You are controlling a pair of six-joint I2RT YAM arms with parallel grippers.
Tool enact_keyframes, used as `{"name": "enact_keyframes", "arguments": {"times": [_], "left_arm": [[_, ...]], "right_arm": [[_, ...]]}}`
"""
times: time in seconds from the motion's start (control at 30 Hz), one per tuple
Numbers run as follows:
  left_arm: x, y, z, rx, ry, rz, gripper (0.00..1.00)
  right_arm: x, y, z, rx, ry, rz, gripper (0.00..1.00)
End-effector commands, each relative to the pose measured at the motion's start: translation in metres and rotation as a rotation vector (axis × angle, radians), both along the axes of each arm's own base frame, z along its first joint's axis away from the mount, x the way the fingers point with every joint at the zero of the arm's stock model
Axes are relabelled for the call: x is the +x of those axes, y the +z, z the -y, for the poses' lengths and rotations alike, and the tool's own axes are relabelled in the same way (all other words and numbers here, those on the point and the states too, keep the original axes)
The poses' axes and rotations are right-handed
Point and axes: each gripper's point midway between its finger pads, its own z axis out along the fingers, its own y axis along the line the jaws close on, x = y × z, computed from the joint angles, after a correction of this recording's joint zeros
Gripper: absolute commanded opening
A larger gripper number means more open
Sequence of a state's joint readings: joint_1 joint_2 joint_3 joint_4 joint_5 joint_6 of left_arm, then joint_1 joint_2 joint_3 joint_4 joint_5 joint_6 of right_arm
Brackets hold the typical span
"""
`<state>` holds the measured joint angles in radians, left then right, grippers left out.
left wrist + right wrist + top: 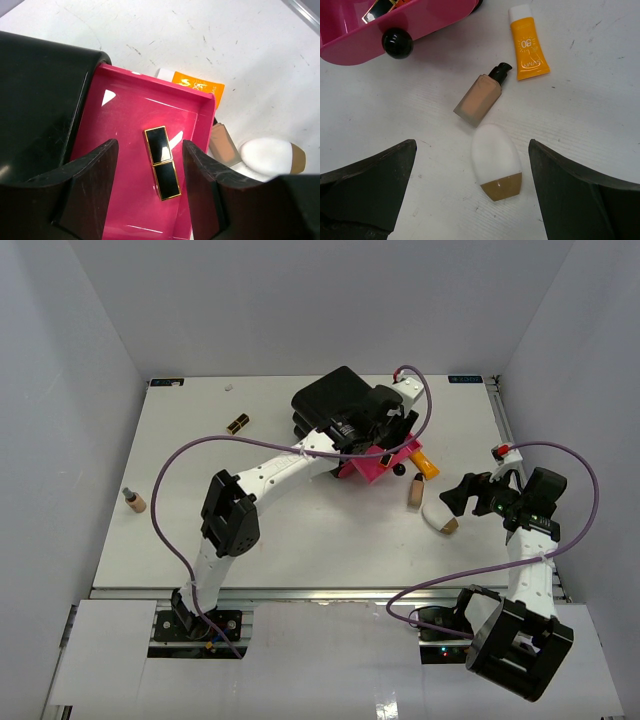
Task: Organize the makeup
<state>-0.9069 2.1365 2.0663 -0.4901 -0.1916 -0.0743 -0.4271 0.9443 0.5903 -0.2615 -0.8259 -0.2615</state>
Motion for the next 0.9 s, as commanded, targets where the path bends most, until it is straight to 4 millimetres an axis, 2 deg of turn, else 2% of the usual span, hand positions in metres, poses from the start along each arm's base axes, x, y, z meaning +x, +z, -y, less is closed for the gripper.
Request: {"name": "enact_keyframes", "arguments": {"times": [0.0, 0.07, 0.13, 0.2, 0.27, 0.3, 0.33, 0.37, 0.43, 0.5, 0.57, 0.67, 0.73, 0.8, 0.87], "left_arm": [[-0.007, 0.056, -0.002, -0.079, 0.009, 0.062, 0.65], [-0.009, 0.076, -0.014, -0.105, 0.025, 0.084, 0.65], [-0.016, 0.109, -0.029, -0.159, 0.026, 0.110, 0.65], [-0.021, 0.126, -0.057, -0.208, 0.032, 0.099, 0.64], [-0.009, 0.107, -0.102, -0.208, 0.084, 0.041, 0.62], [-0.001, 0.123, -0.136, -0.259, 0.124, 0.055, 0.61], [0.006, 0.121, -0.165, -0.272, 0.165, 0.055, 0.61], [0.010, 0.110, -0.192, -0.271, 0.204, 0.044, 0.61], [0.014, 0.071, -0.235, -0.238, 0.265, -0.007, 0.64], [0.028, 0.054, -0.288, -0.224, 0.365, -0.012, 0.68], [0.039, 0.020, -0.323, -0.193, 0.444, -0.066, 0.74], [0.055, -0.024, -0.361, -0.157, 0.557, -0.145, 0.79], [0.068, -0.046, -0.380, -0.142, 0.614, -0.180, 0.81], [0.079, -0.059, -0.390, -0.131, 0.642, -0.194, 0.84], [0.097, -0.063, -0.398, -0.121, 0.666, -0.188, 0.98]], "right_arm": [[0.000, 0.001, -0.001, 0.007, 0.020, 0.018, 1.00], [-0.003, 0.001, -0.005, 0.008, 0.047, 0.023, 1.00], [-0.007, 0.003, -0.011, 0.008, 0.096, 0.037, 0.99], [-0.011, 0.008, -0.017, 0.000, 0.156, 0.073, 0.99], [-0.016, 0.012, -0.024, 0.012, 0.202, 0.090, 0.98], [-0.017, 0.013, -0.025, 0.003, 0.220, 0.106, 0.98], [-0.018, 0.014, -0.027, 0.000, 0.236, 0.116, 0.98], [-0.020, 0.015, -0.029, 0.001, 0.250, 0.125, 0.98], [-0.023, 0.016, -0.032, 0.008, 0.272, 0.133, 0.98], [-0.025, 0.018, -0.034, 0.006, 0.291, 0.150, 0.98], [-0.026, 0.018, -0.036, 0.005, 0.304, 0.160, 0.99], [-0.028, 0.018, -0.037, 0.001, 0.318, 0.167, 0.99], [-0.029, 0.019, -0.037, 0.000, 0.322, 0.169, 0.99], [-0.029, 0.019, -0.037, -0.002, 0.323, 0.172, 0.99], [-0.029, 0.018, -0.037, 0.001, 0.323, 0.168, 0.99]]}}
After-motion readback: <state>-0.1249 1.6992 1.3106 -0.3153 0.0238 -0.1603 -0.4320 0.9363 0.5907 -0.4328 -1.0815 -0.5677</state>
